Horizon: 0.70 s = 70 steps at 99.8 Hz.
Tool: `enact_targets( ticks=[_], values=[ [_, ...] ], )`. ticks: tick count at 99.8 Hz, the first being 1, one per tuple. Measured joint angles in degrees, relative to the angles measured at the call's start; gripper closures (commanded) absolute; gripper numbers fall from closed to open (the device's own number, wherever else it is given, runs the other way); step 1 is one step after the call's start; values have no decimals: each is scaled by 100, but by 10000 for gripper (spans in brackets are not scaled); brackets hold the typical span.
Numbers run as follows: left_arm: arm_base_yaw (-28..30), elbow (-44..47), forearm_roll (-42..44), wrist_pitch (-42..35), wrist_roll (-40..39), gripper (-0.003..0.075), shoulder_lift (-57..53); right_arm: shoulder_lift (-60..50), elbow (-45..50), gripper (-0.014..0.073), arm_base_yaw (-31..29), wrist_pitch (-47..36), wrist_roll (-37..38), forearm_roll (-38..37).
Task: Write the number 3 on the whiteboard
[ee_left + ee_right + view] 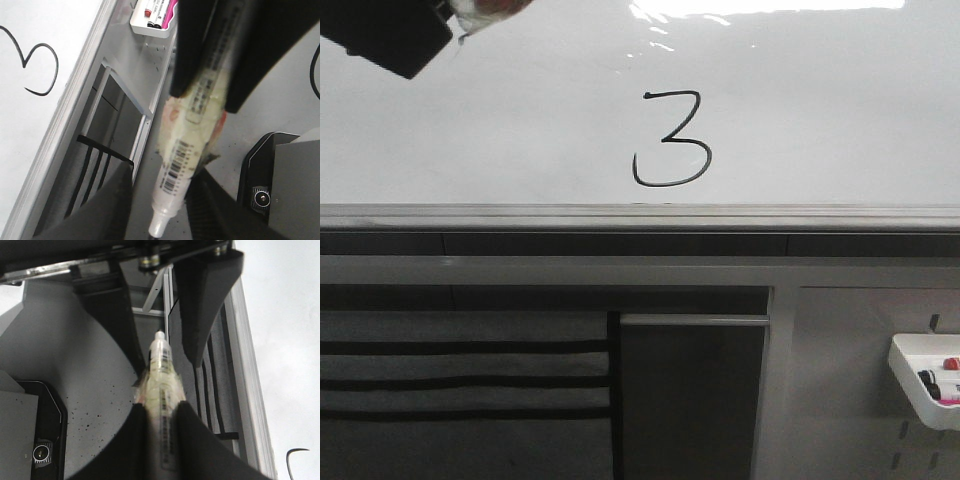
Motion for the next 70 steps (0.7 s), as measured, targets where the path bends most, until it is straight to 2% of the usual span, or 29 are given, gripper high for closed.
enact_targets(
  ticks=[25,31,44,49,54,70],
  values=[
    [0,0,-19,57,15,661,0,0,0,592,0,-16,0,-23],
    [0,0,-19,68,27,678,0,0,0,527,0,-16,0,-23],
    [-4,0,-19,79,62,713,0,0,0,305,0,-16,0,-23],
    [-4,0,-19,67,62,727,0,0,0,248,0,-16,10,-23],
    [-4,0,3,36,62,738,0,-15,0,220,-12,-40,56,-63],
    [367,126,151,-424,-219,738,4,-363,0,220,-403,-49,623,-451]
  ],
)
